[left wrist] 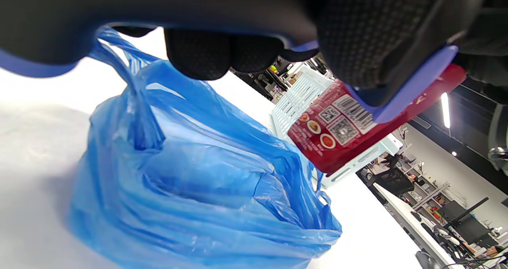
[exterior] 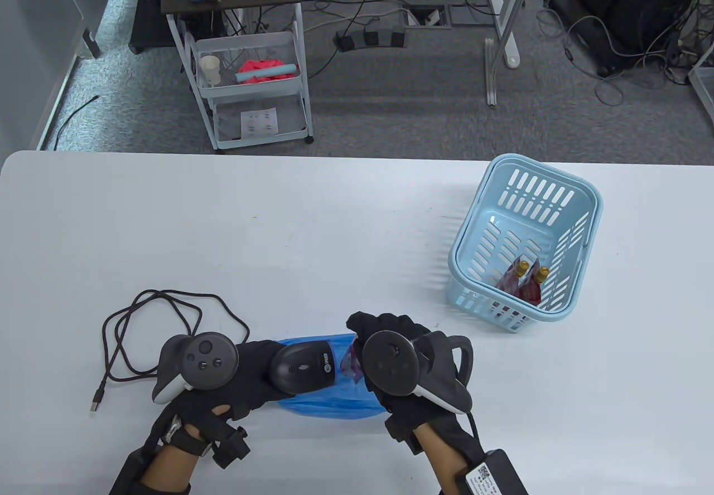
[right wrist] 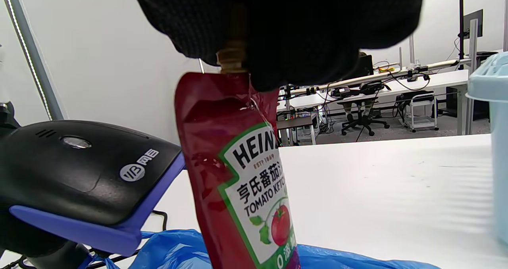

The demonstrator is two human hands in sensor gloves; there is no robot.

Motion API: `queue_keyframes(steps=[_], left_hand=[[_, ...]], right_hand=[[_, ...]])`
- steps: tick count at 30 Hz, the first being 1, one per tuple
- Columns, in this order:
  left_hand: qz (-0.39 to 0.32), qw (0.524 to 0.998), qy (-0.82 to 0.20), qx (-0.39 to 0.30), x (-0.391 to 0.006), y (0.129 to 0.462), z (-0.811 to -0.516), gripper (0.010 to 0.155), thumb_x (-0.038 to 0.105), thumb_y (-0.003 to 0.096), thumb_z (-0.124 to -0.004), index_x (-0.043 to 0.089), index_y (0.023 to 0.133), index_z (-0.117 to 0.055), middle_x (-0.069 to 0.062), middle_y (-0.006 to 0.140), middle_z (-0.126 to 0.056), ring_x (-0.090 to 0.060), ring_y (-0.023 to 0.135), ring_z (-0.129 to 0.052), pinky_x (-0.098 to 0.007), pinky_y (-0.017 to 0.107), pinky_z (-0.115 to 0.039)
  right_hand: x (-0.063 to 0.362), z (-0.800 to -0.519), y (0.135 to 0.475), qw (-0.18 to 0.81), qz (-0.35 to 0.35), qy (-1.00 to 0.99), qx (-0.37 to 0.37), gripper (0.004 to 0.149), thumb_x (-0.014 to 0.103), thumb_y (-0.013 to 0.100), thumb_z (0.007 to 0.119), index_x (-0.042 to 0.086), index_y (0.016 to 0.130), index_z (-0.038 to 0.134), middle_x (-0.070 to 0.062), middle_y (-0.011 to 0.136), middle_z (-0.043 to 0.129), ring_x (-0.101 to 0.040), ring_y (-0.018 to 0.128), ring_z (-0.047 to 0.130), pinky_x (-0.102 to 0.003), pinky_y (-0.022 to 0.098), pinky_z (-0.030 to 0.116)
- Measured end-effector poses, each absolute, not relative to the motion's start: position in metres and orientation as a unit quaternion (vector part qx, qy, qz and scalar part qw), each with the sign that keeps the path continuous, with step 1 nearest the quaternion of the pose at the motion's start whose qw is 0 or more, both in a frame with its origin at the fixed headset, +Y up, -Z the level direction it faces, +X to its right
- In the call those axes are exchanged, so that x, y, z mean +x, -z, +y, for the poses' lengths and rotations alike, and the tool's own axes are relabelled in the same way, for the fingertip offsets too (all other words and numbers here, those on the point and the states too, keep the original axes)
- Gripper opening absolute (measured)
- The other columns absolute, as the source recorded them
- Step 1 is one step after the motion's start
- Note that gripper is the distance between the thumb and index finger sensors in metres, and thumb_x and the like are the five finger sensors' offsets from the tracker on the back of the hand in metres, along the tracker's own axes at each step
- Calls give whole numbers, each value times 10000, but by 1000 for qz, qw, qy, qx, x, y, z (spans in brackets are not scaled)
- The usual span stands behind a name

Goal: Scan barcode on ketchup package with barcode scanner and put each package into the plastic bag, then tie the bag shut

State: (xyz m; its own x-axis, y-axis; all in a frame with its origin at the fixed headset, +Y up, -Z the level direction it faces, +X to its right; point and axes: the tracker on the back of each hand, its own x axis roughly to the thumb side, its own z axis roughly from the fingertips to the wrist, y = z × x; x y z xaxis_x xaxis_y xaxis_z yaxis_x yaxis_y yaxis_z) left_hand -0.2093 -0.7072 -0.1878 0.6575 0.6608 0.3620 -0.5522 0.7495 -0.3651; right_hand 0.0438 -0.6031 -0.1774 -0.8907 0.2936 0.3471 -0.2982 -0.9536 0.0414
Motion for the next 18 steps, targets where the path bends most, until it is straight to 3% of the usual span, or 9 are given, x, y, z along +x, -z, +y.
queue_keyframes(steps=[18], left_hand=[[-243,907,-324,-119,-208,188,-709,504,500,428,-894,263,872,-858,25,854,-894,-282,701,-975,-529,630,-761]], right_hand=[[36,-603,177,156,-11,-971,181,439,259,533,767,122,948,728,-188,787,868,-358,612,881,-495,482,755]])
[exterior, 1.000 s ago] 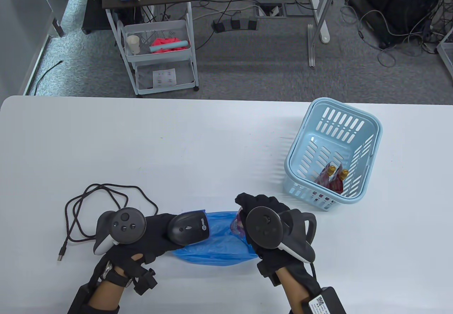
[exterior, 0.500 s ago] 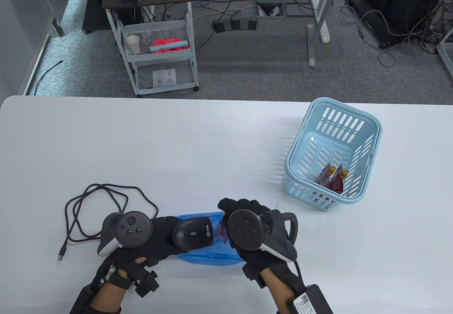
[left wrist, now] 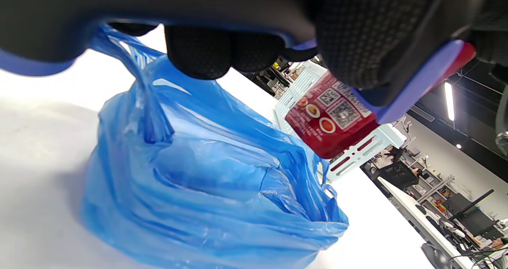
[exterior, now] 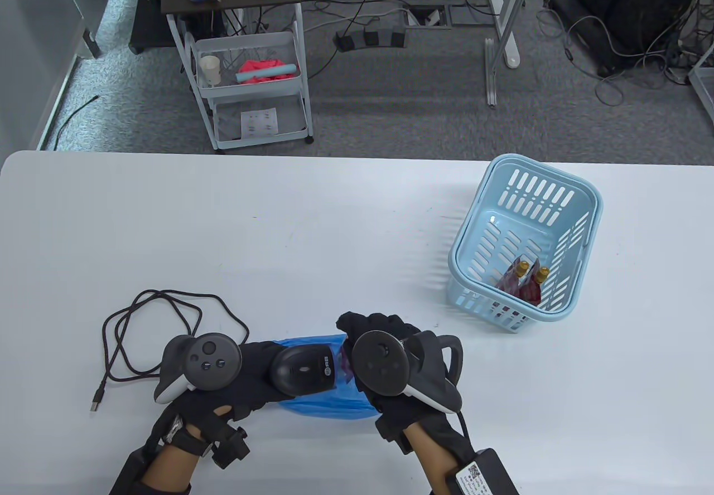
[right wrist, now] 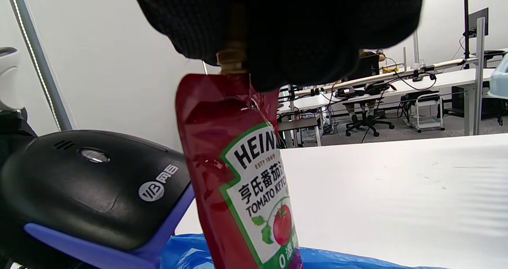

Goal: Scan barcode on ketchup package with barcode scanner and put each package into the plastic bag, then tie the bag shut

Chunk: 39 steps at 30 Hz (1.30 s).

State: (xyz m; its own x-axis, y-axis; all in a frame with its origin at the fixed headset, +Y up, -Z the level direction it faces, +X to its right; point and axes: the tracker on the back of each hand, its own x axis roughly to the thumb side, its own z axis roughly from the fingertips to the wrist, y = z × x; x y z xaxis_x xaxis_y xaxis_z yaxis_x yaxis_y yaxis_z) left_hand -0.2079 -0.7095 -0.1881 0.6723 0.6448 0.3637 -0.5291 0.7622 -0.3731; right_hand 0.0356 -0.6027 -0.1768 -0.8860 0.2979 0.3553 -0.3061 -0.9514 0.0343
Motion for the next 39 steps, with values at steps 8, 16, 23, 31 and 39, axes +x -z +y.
queue_keyframes(steps=[8,16,23,31,39], left_hand=[[-231,910,-328,-109,-211,189,-710,512,502,425,-894,266,877,-851,11,851,-894,-279,682,-978,-528,628,-764],[-209,906,-352,-108,-224,193,-712,515,501,427,-893,262,881,-846,7,851,-893,-281,680,-979,-529,627,-764],[-199,901,-369,-108,-230,195,-713,514,501,426,-893,262,880,-847,8,850,-894,-280,678,-979,-529,626,-765],[-197,903,-366,-111,-230,195,-713,515,500,427,-893,261,880,-846,7,851,-893,-282,680,-977,-530,626,-765],[-195,904,-365,-110,-230,195,-713,516,501,426,-893,261,881,-845,6,851,-893,-282,680,-978,-530,627,-764]], right_hand=[[41,-602,177,148,-15,-973,178,440,256,532,768,123,949,727,-189,791,865,-359,616,878,-497,486,752],[51,-624,179,141,7,-976,168,440,255,529,773,129,949,727,-190,797,861,-362,626,873,-500,495,747],[57,-645,185,130,30,-979,156,445,252,526,782,131,950,725,-190,807,856,-366,637,869,-505,505,742],[59,-664,191,110,45,-982,148,447,251,519,794,137,947,727,-187,810,855,-366,641,868,-507,508,740],[57,-669,191,93,37,-984,149,448,254,516,800,143,944,727,-179,809,855,-362,642,868,-504,509,741]])
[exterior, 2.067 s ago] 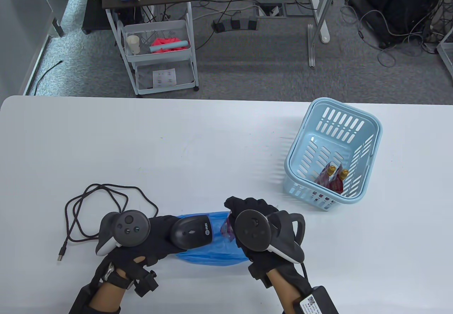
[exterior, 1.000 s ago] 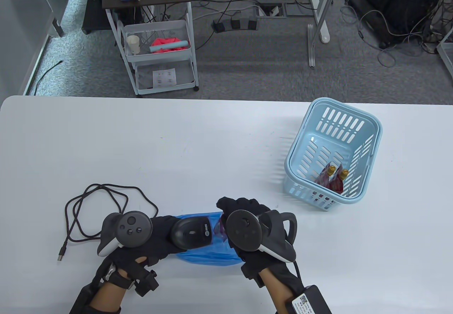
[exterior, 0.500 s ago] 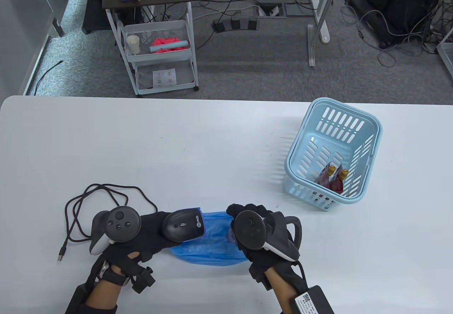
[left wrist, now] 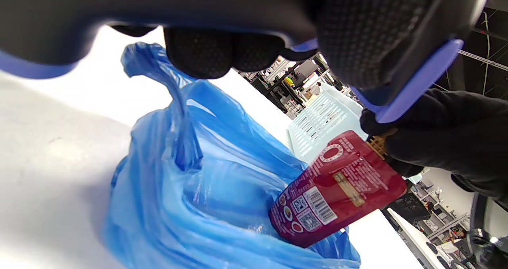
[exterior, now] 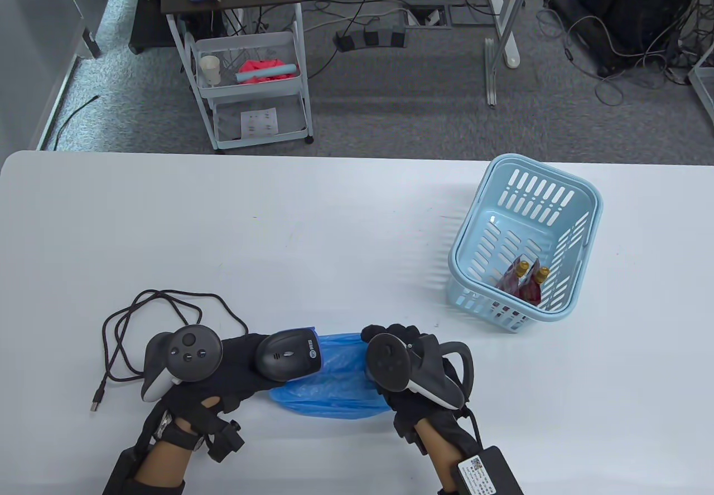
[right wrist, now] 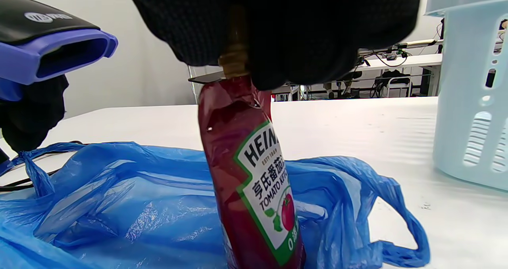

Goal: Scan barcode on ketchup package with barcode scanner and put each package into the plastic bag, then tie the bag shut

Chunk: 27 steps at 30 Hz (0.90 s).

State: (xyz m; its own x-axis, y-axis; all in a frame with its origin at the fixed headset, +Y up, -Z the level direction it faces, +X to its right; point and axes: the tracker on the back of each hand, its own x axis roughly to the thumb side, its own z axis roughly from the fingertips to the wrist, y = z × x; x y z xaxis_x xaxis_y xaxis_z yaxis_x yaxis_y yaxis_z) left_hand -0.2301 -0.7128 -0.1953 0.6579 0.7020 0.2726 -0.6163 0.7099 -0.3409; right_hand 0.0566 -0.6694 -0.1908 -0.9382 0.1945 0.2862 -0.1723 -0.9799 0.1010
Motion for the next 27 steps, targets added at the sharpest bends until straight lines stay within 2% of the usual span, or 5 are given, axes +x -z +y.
queue_keyframes(steps=[17,27], left_hand=[[-194,905,-361,-115,-228,195,-715,516,501,427,-892,261,881,-844,6,851,-893,-280,680,-978,-529,626,-765],[-191,905,-362,-118,-228,195,-715,516,502,427,-892,261,881,-845,6,851,-893,-280,679,-979,-528,626,-765]], right_hand=[[63,-669,191,100,68,-982,143,503,309,519,804,132,980,706,-167,836,852,-370,661,869,-511,516,741],[69,-658,193,124,62,-980,144,542,371,531,773,125,1005,681,-192,879,828,-402,694,854,-530,530,730]])
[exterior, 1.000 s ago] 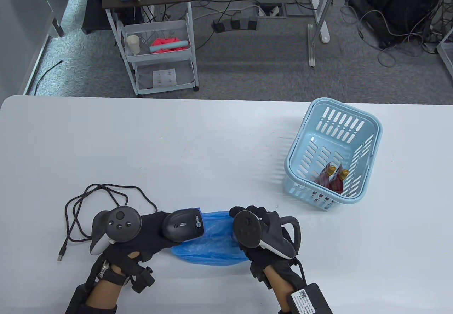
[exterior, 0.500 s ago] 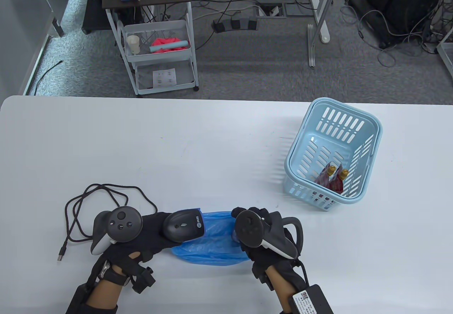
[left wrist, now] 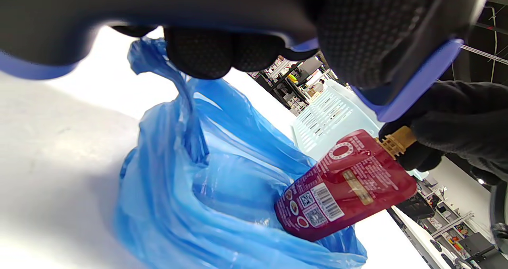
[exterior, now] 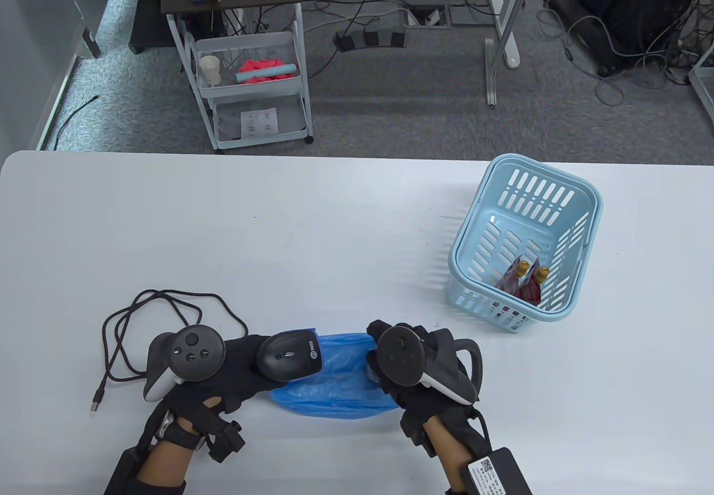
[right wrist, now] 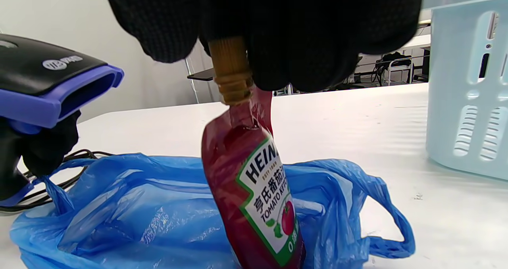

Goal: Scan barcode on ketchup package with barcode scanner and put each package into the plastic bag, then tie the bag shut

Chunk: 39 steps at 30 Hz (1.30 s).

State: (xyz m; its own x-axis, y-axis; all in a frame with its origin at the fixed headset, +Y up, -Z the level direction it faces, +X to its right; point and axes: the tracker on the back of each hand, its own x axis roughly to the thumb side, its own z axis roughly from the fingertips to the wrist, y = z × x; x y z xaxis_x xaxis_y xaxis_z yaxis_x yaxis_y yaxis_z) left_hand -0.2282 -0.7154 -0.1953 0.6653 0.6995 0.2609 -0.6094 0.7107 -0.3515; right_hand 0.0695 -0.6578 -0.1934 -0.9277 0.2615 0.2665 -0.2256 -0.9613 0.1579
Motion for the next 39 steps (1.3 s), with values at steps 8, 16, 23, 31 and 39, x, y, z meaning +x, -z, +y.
queue_keyframes(steps=[8,16,23,31,39], left_hand=[[-188,903,-368,-116,-230,196,-715,517,501,426,-892,260,881,-845,6,850,-894,-282,678,-979,-528,626,-765],[-187,902,-370,-120,-230,197,-716,517,501,426,-892,261,882,-844,6,850,-894,-281,679,-978,-530,626,-764],[-189,902,-369,-120,-229,197,-716,516,500,427,-892,260,881,-845,6,850,-893,-283,679,-977,-530,626,-765],[-189,904,-366,-116,-229,198,-715,517,500,426,-893,259,882,-845,6,852,-892,-282,680,-977,-530,628,-763],[-183,903,-370,-115,-232,199,-715,517,499,426,-894,259,882,-846,4,852,-892,-284,679,-978,-529,626,-764]], right_hand=[[83,-642,198,156,35,-979,127,545,384,542,744,125,1015,668,-204,907,808,-422,719,839,-539,540,720],[104,-623,203,179,8,-979,93,527,361,548,736,126,1015,668,-208,915,802,-428,726,834,-543,543,717],[131,-606,207,196,-11,-979,52,518,344,550,733,127,1017,668,-215,928,789,-435,736,826,-549,548,711],[171,-597,214,194,-19,-981,-15,530,345,551,730,125,1028,655,-233,957,759,-454,765,802,-566,567,696],[208,-597,230,191,-15,-977,-96,534,325,554,729,128,1041,634,-237,1009,708,-466,803,773,-576,582,680]])
